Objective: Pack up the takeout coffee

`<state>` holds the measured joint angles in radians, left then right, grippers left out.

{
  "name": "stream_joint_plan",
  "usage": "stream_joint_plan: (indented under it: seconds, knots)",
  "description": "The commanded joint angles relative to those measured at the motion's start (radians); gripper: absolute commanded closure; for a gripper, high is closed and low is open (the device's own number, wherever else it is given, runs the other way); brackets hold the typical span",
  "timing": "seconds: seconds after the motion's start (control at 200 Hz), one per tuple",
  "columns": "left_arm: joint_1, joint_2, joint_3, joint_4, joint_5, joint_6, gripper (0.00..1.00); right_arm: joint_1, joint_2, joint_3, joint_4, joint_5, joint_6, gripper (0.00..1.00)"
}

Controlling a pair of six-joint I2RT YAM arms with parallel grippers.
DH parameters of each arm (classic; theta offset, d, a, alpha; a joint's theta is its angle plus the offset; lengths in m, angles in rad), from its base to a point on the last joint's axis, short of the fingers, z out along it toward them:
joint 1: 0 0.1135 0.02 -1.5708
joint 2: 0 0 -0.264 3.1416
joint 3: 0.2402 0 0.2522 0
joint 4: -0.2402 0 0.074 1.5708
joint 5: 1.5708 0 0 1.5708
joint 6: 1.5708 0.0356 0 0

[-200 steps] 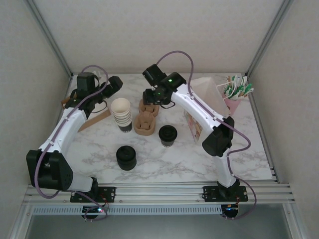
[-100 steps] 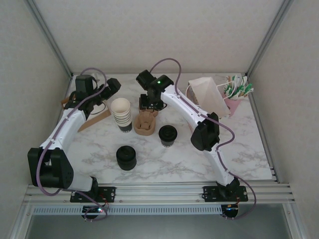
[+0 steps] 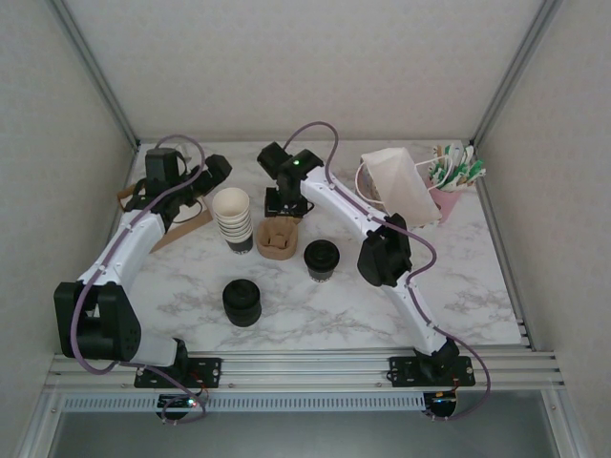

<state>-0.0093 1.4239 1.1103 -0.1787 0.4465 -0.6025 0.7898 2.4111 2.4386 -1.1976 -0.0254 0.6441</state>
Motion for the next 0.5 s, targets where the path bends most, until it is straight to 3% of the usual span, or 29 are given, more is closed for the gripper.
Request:
stream_joint_plan:
  seconds: [0.0,0.496]
  knots:
    - [0.01,-0.024,-0.013,0.024,0.017,0.011,0.0,0.005,0.027,0.04,-0.023,-0.009,0.017,0.52]
    - [0.022,-0.028,-0.02,0.024,0.027,0.017,0.0,0.004,0.093,0.086,-0.044,0.005,0.02,0.52]
